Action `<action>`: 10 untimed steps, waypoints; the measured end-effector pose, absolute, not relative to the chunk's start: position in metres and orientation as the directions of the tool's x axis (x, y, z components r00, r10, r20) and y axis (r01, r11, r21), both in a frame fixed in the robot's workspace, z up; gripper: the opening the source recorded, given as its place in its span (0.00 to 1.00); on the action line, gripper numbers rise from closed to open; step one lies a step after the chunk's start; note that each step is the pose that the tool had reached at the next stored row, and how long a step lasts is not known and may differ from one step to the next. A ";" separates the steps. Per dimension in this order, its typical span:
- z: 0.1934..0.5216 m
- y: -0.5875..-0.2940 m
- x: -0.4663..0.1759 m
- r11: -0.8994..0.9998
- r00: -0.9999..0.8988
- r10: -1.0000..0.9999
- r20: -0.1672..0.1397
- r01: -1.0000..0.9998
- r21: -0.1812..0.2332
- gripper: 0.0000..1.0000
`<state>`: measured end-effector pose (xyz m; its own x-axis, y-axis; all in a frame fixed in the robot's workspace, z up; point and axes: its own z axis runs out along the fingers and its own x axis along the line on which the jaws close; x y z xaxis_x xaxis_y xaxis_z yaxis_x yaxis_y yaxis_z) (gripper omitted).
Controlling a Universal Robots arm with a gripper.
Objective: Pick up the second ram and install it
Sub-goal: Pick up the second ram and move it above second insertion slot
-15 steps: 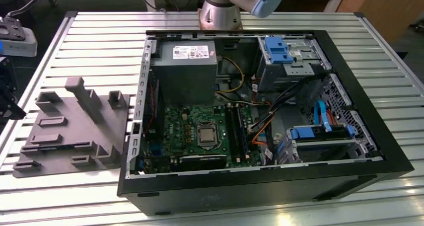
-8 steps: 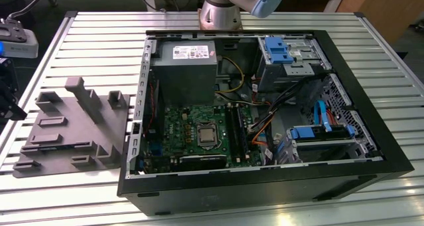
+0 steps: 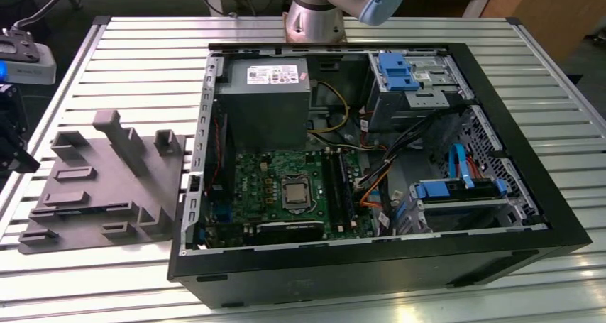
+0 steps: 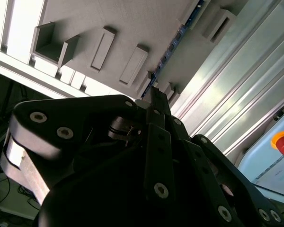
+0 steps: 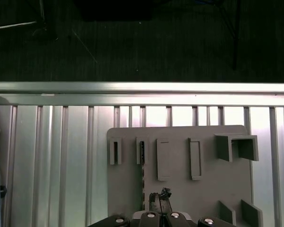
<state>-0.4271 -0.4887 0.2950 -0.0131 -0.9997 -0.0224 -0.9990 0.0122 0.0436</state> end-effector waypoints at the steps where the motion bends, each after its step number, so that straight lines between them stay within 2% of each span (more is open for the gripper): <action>1: 0.295 -0.489 -0.427 0.012 -0.013 -1.000 -0.022 -0.999 0.044 0.11; 10: 0.292 -0.489 -0.427 0.012 -0.013 -1.000 -0.022 -0.999 0.044 0.11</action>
<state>-0.4271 -0.4887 0.2918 -0.0132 -0.9997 -0.0224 -0.9990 0.0122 0.0436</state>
